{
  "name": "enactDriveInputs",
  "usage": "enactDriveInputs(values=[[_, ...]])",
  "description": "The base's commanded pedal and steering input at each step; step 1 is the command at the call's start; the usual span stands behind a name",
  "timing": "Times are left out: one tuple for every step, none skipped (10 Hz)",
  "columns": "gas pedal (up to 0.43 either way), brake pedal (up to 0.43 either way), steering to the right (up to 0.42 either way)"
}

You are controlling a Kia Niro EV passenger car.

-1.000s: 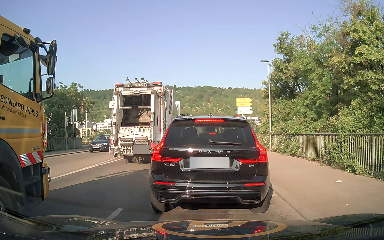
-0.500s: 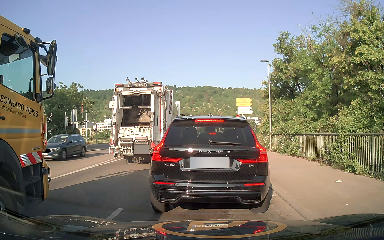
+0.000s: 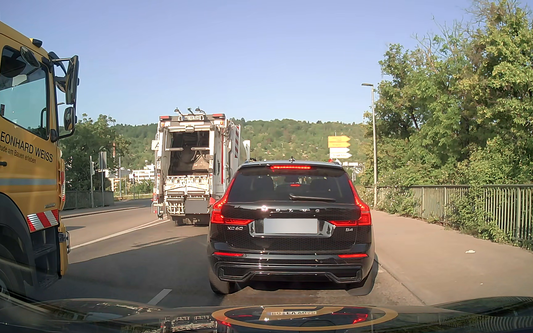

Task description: Follow the waypoints while adhering to traffic rules and regulations

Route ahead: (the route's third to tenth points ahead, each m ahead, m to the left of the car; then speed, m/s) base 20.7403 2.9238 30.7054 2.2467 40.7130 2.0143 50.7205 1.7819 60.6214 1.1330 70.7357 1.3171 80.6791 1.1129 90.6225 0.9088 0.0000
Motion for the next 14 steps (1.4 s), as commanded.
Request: enactDriveInputs(values=[[0.000, 0.256, 0.001], [0.000, 0.250, 0.001], [0.000, 0.250, 0.001], [0.000, 0.250, 0.001], [0.000, 0.250, 0.001], [0.000, 0.250, 0.001], [0.000, 0.250, 0.001], [0.000, 0.250, 0.001], [0.000, 0.256, 0.001], [0.000, 0.250, 0.001], [0.000, 0.250, 0.001], [0.000, 0.256, 0.001], [0.000, 0.250, 0.001], [0.000, 0.250, 0.001]])
